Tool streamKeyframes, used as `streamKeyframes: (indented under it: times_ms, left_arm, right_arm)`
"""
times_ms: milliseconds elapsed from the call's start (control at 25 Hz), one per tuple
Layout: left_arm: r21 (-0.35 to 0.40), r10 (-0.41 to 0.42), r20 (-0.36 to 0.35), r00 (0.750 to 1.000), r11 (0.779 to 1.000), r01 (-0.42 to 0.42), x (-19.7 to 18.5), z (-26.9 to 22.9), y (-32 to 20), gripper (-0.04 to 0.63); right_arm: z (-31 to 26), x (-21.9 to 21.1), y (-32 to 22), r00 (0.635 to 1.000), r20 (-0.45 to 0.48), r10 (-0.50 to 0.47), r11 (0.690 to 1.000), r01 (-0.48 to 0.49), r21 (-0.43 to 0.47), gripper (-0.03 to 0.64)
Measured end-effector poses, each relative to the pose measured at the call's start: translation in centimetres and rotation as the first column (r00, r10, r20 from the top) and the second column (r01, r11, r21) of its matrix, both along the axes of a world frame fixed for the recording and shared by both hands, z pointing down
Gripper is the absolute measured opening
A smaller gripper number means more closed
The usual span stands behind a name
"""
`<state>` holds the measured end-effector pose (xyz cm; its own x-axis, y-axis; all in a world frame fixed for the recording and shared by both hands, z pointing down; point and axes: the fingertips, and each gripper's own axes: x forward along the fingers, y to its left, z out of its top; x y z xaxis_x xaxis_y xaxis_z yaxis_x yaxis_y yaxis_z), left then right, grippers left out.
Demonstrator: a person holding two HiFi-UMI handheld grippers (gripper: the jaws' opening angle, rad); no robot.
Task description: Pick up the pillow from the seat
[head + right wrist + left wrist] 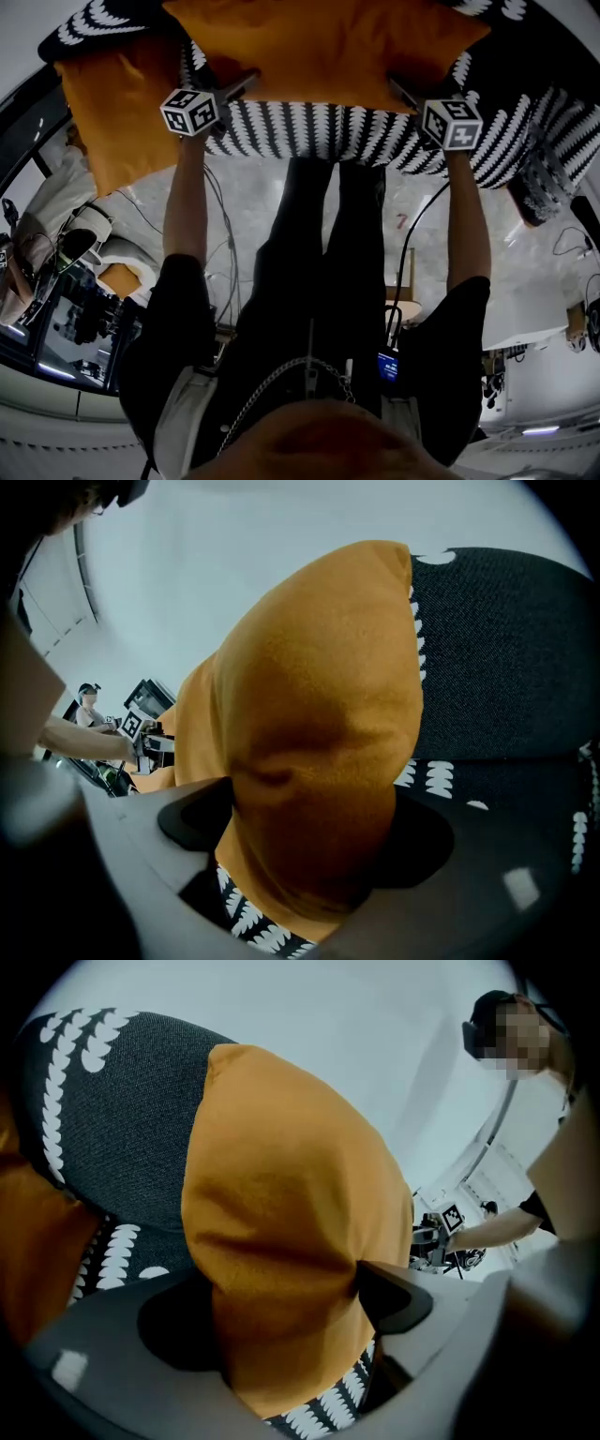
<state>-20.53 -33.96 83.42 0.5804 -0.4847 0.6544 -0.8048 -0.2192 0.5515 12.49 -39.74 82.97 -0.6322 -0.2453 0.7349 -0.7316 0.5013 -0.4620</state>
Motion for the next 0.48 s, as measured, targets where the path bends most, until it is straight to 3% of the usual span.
streamKeyframes:
  times_ms: [480]
  left_arm:
    - [0.025, 0.006, 0.045, 0.999, 1.000, -0.007, 2.1, -3.9, 2.5, 0.419]
  right_arm:
    - [-2.5, 1.4, 3.7, 0.998, -0.028, 0.049, 0.998, -0.050, -0.048, 0.425]
